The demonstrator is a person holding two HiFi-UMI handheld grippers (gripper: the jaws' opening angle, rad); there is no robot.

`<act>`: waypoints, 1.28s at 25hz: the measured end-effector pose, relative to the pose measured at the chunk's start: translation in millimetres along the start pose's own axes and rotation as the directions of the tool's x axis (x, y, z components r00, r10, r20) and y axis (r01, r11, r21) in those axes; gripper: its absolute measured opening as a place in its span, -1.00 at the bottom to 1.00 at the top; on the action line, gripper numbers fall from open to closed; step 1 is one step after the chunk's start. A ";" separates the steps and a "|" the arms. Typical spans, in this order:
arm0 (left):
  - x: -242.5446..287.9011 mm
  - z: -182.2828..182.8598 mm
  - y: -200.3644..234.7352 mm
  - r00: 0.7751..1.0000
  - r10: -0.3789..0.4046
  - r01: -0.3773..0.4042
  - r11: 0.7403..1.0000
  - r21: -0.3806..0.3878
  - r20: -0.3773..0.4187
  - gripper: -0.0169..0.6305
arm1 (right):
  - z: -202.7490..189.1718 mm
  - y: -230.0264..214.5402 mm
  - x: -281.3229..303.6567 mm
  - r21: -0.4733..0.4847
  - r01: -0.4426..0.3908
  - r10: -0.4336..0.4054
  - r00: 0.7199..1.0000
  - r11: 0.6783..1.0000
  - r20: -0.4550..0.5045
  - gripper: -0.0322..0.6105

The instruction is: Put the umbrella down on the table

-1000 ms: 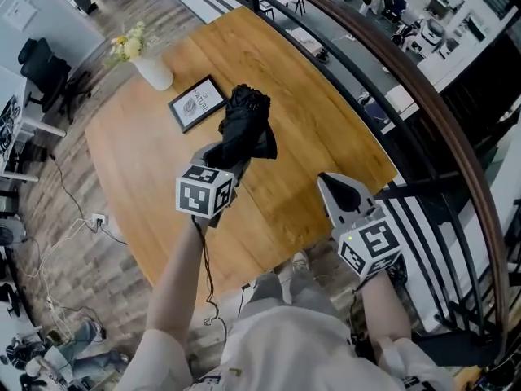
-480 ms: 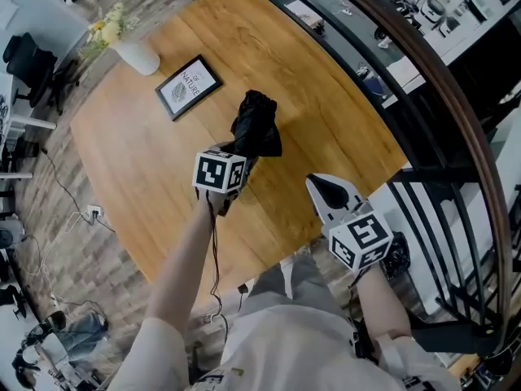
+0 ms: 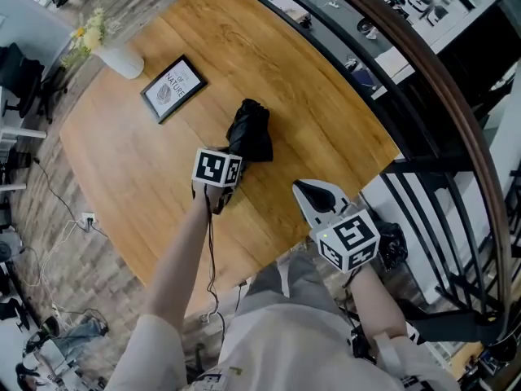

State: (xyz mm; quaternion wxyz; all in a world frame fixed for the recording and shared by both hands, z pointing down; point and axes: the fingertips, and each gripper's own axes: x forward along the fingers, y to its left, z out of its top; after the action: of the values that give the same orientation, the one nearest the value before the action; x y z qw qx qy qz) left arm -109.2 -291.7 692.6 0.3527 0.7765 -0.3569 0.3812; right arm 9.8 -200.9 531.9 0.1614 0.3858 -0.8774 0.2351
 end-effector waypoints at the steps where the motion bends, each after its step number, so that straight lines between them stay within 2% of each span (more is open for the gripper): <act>1: 2.3 -2.2 1.0 1.000 0.004 -0.004 1.000 -0.004 -0.006 -0.15 | -1.2 0.0 -1.1 0.000 0.003 -0.003 1.000 1.000 -0.002 -0.81; 7: 5.3 -5.0 3.7 1.000 0.017 -0.017 1.000 0.005 -0.020 -0.13 | -2.4 -3.6 -13.7 0.014 0.037 -0.037 0.999 0.999 -0.001 -0.81; 10: 2.3 1.1 -0.9 1.000 0.027 -0.027 0.998 0.048 -0.011 -0.11 | 3.4 -11.2 -21.1 0.020 0.057 -0.057 0.998 0.998 0.008 -0.81; 13: -8.7 15.8 -8.4 0.998 0.024 -0.032 0.993 0.112 0.066 -0.20 | 11.0 -16.0 -24.5 0.005 0.072 -0.072 0.997 0.997 0.025 -0.81; 20: -71.5 72.2 -14.6 0.964 0.015 -0.053 0.989 0.136 0.266 -0.42 | 50.3 -18.3 -35.5 -0.060 0.112 -0.106 0.990 0.992 0.094 -0.81; 24: -114.9 100.6 -28.2 0.930 0.012 -0.083 0.981 0.177 0.368 -0.53 | 88.7 -21.2 -55.9 -0.102 0.141 -0.122 0.976 0.985 0.179 -0.81; 28: -174.8 127.7 -49.3 0.863 0.003 -0.144 0.960 0.239 0.506 -0.66 | 137.7 -16.8 -82.7 -0.144 0.175 -0.124 0.944 0.974 0.305 -0.81; 32: -228.3 130.1 -76.0 0.806 -0.018 -0.199 0.933 0.300 0.592 -0.71 | 170.1 4.7 -111.7 -0.200 0.210 -0.123 0.918 0.957 0.377 -0.81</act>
State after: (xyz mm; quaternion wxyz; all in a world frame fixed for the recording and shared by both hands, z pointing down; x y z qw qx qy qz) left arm -106.2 -295.5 419.1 0.0638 0.8872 -0.4121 0.1972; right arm 61.6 -222.4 336.2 0.0622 0.4740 -0.8774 0.0396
